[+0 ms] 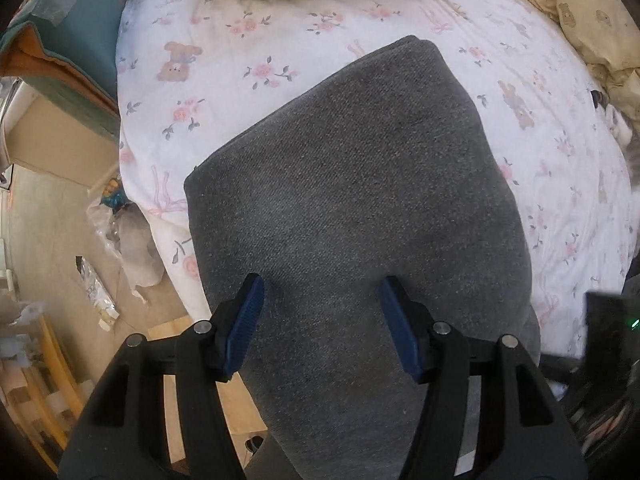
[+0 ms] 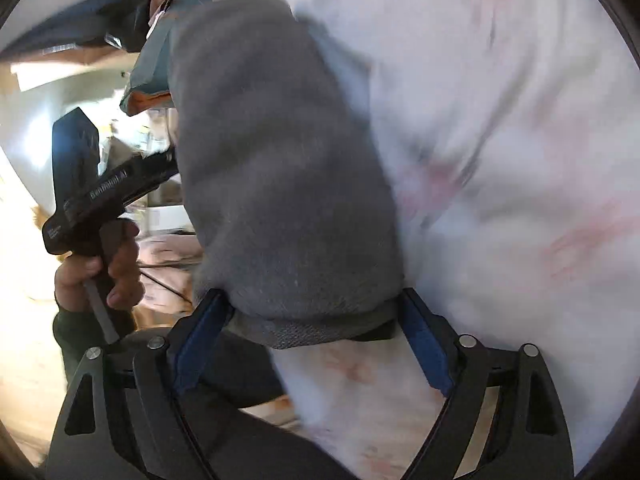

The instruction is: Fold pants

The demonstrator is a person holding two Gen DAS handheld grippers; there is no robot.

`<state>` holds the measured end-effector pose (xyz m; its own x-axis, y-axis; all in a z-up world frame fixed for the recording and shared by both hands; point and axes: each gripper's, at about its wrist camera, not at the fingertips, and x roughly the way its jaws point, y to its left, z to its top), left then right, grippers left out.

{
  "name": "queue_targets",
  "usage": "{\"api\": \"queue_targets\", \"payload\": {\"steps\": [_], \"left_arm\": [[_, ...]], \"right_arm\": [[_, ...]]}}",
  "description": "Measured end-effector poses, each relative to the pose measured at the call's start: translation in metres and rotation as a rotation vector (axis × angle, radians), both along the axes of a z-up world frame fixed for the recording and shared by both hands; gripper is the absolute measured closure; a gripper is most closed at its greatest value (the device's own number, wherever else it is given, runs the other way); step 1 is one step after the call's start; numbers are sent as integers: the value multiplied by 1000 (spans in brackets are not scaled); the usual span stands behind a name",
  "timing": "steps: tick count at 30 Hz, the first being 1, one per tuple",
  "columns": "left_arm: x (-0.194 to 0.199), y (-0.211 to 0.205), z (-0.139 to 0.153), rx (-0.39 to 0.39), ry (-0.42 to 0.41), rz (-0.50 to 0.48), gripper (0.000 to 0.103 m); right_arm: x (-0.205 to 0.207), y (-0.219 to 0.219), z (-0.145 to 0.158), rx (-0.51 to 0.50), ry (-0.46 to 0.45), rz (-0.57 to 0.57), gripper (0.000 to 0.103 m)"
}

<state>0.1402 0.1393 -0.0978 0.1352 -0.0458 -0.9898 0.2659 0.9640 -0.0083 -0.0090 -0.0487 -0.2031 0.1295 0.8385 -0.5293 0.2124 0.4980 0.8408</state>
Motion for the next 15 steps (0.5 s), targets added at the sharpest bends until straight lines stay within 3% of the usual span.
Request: {"api": "queue_targets", "payload": {"steps": [5, 10, 13, 15], "left_arm": [[0, 10, -3, -18, -6, 31, 39], [-2, 18, -7, 1, -10, 49, 34], [-1, 20, -11, -5, 3, 58, 33], [-1, 17, -11, 9, 3, 51, 33]], "right_arm": [[-5, 10, -4, 103, -4, -121, 0], [-5, -6, 8, 228, 3, -211, 0], [-2, -8, 2, 243, 37, -257, 0], [6, -3, -3, 201, 60, -275, 0]]}}
